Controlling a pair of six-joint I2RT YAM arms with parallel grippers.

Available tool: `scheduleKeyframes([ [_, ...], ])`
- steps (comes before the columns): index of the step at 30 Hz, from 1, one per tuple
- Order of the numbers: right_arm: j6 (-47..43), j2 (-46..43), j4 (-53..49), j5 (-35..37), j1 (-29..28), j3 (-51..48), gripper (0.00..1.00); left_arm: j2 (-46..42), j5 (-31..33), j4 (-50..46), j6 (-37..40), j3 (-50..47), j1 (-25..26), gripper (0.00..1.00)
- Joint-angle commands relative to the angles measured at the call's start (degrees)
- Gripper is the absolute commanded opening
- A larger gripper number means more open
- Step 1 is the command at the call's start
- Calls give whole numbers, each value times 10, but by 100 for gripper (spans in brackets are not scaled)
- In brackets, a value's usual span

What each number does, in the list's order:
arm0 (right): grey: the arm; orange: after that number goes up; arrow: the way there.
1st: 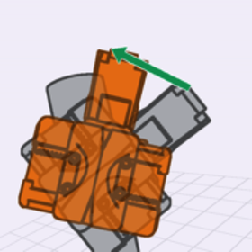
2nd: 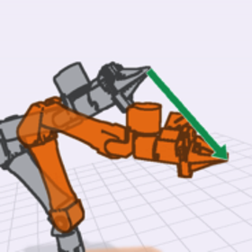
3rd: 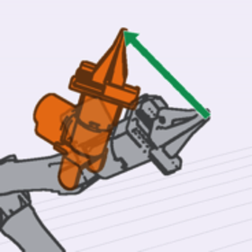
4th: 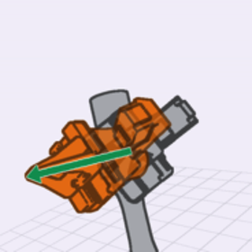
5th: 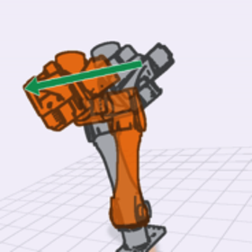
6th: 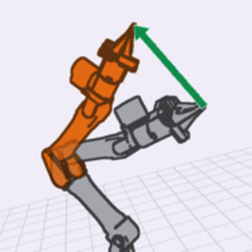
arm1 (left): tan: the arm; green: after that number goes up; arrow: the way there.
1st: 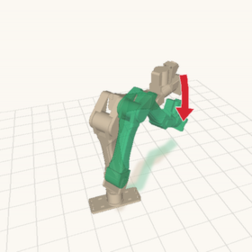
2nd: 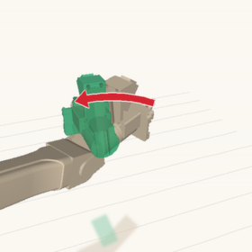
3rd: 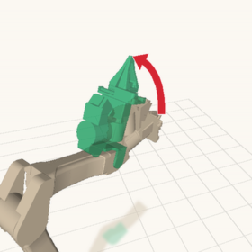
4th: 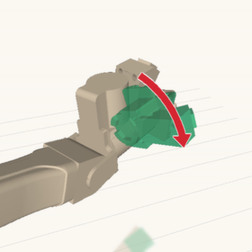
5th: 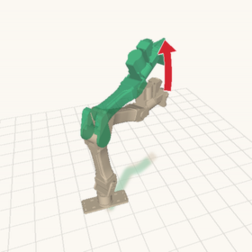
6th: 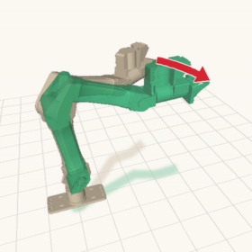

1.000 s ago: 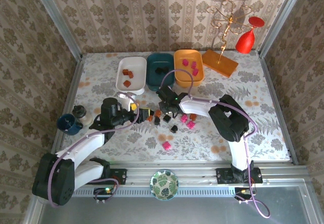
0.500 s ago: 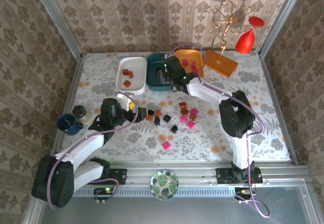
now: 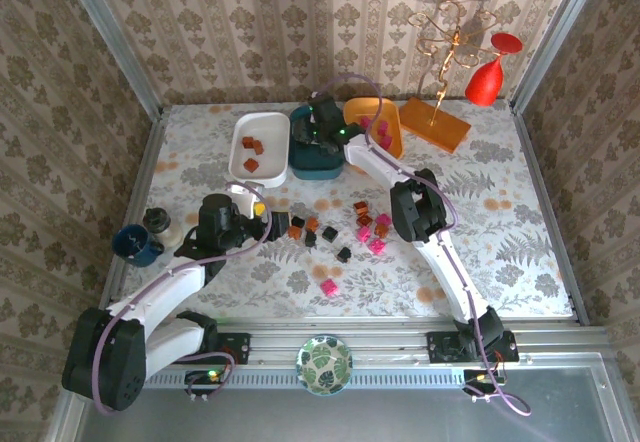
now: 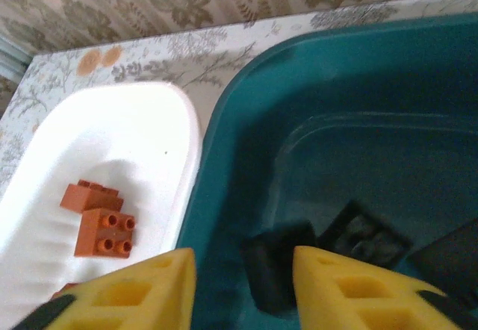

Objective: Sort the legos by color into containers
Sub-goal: Place the lego in the container, then pick up the lego from the center of the table.

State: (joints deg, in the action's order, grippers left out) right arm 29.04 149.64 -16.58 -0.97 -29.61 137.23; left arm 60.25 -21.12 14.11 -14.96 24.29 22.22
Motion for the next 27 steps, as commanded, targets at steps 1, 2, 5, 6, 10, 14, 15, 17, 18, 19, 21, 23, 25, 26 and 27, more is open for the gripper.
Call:
scheduleKeyframes([
  [1,-10,-31,-56,-39,6,33,48,2,3,-1,-12,9,5,83],
  [2,-21,-52,-59,-42,6,14,50,8,3,-4,-13,12,5,83],
  [5,-51,-151,-41,-59,6,-103,54,26,9,-26,-11,29,13,83],
  [6,-61,-196,-21,-65,5,-168,56,32,15,-36,-5,36,19,83],
  [10,-103,-369,19,-44,2,-416,62,50,19,-49,0,49,35,83],
  [14,-131,-510,-5,25,0,-611,68,57,-37,-17,5,44,36,84],
  [15,-135,-535,-11,44,0,-646,69,59,-54,-6,8,42,36,84],
  [17,-139,-567,-28,64,0,-695,71,67,-86,13,12,42,36,84],
  [18,-141,-575,-35,69,-1,-711,72,73,-100,22,12,42,49,84],
  [19,-143,-576,-40,69,-1,-721,73,80,-111,31,14,42,56,84],
  [21,-146,-567,-48,69,-2,-732,74,94,-129,42,18,46,69,84],
  [23,-148,-548,-53,70,-5,-730,75,108,-133,47,24,52,83,84],
  [25,-150,-528,-51,72,-10,-726,75,119,-132,50,30,57,97,84],
  [26,-150,-517,-49,72,-11,-721,75,124,-128,51,32,58,102,84],
  [27,-151,-506,-47,72,-13,-717,75,127,-122,51,33,59,106,84],
])
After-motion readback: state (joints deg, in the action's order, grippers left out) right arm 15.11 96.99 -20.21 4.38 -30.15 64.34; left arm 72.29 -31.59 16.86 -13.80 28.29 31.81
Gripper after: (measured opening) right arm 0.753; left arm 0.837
